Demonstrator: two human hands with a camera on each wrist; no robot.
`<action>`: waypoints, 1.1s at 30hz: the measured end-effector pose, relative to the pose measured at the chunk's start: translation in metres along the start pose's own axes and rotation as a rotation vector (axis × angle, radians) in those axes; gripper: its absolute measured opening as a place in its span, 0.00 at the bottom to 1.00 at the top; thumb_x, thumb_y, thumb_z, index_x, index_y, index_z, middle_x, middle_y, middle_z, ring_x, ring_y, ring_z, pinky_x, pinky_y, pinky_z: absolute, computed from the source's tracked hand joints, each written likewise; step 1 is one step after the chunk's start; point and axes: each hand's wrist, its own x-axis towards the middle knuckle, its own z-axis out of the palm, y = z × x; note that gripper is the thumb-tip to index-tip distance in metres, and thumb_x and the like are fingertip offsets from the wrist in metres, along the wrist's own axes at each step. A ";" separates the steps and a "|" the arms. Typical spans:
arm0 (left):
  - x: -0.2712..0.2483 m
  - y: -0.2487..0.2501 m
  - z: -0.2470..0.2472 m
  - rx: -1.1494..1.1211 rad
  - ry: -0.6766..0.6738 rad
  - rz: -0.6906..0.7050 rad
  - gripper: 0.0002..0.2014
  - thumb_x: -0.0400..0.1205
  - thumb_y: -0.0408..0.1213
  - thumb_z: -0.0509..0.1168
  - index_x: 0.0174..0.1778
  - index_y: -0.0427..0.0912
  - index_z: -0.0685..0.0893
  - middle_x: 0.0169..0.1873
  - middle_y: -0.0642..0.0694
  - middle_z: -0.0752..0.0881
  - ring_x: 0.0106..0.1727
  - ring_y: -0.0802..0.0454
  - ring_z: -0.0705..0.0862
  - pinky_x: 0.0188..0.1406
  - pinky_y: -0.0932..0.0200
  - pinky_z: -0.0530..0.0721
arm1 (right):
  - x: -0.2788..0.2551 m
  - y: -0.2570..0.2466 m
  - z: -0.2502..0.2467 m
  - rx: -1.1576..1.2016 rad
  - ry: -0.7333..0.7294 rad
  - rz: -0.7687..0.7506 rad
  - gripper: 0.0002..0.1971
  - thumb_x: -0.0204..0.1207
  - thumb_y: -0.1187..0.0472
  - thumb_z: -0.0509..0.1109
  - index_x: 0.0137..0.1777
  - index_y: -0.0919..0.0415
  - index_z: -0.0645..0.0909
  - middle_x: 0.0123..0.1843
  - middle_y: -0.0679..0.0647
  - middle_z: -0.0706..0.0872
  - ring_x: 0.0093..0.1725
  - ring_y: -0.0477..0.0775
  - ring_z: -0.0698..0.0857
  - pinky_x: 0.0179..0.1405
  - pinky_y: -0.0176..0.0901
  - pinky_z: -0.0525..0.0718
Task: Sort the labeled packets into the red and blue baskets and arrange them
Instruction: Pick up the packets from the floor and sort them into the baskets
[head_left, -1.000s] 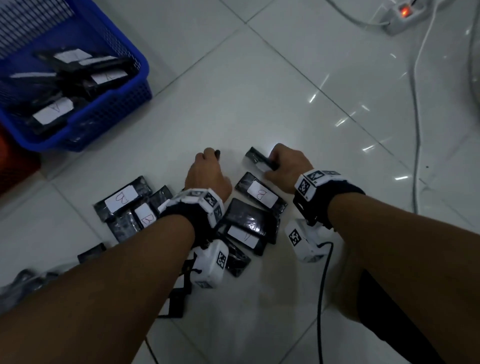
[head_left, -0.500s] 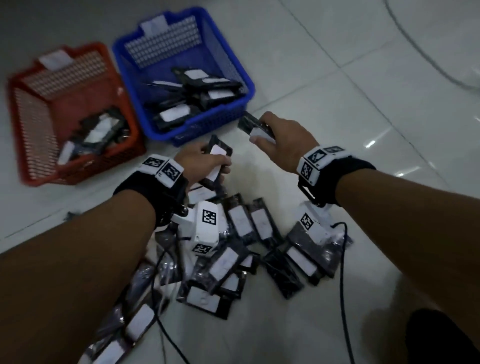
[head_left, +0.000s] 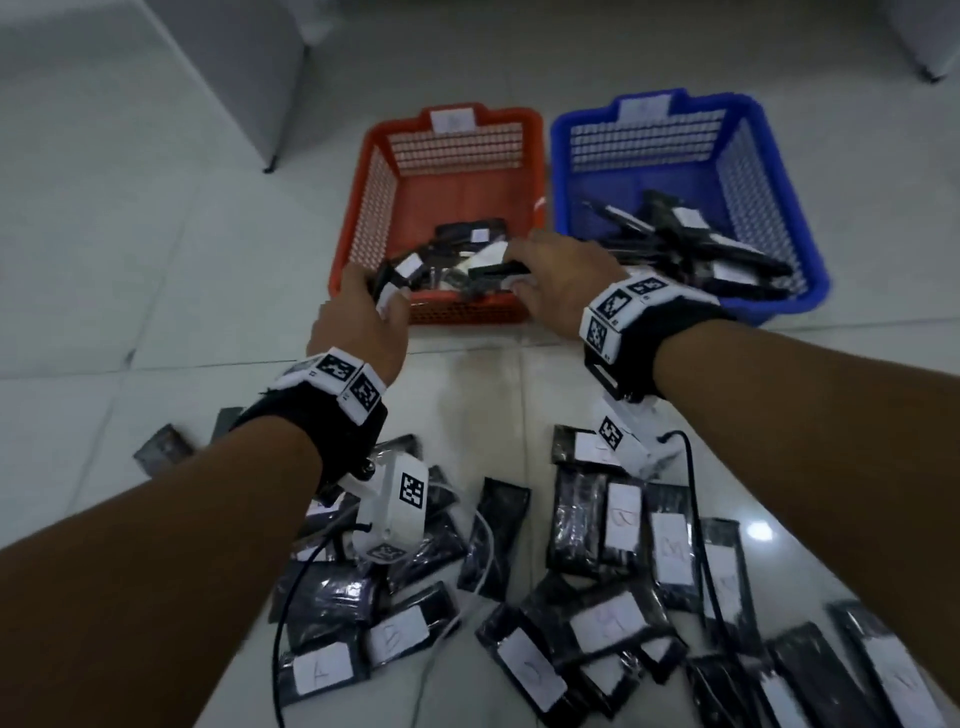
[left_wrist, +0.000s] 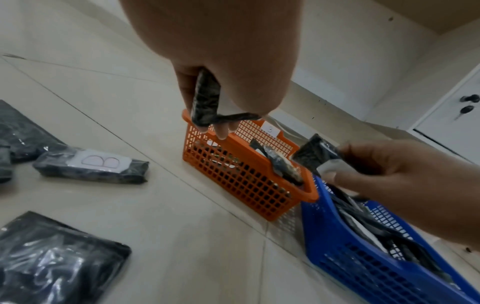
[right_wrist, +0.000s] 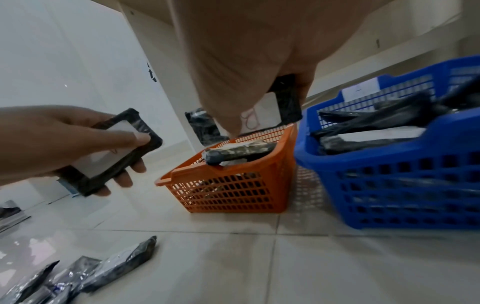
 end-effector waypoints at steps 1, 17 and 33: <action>0.004 -0.006 0.002 0.005 -0.001 0.010 0.14 0.84 0.47 0.60 0.58 0.40 0.73 0.44 0.36 0.83 0.45 0.32 0.83 0.45 0.43 0.82 | 0.011 -0.005 0.003 -0.021 0.001 0.001 0.16 0.84 0.55 0.62 0.70 0.53 0.75 0.67 0.53 0.78 0.67 0.61 0.78 0.65 0.56 0.72; 0.063 0.054 0.035 -0.113 -0.096 0.425 0.11 0.81 0.53 0.66 0.46 0.49 0.82 0.33 0.55 0.79 0.38 0.55 0.76 0.29 0.68 0.64 | 0.047 0.037 0.004 -0.058 0.149 0.217 0.23 0.84 0.57 0.60 0.78 0.54 0.66 0.77 0.56 0.70 0.76 0.62 0.68 0.73 0.65 0.64; 0.044 0.227 0.178 0.125 -0.404 0.776 0.26 0.79 0.56 0.68 0.70 0.48 0.80 0.63 0.43 0.84 0.64 0.41 0.80 0.61 0.53 0.77 | -0.103 0.210 0.003 0.480 0.413 0.946 0.19 0.85 0.48 0.59 0.64 0.63 0.77 0.59 0.65 0.85 0.58 0.67 0.82 0.46 0.46 0.73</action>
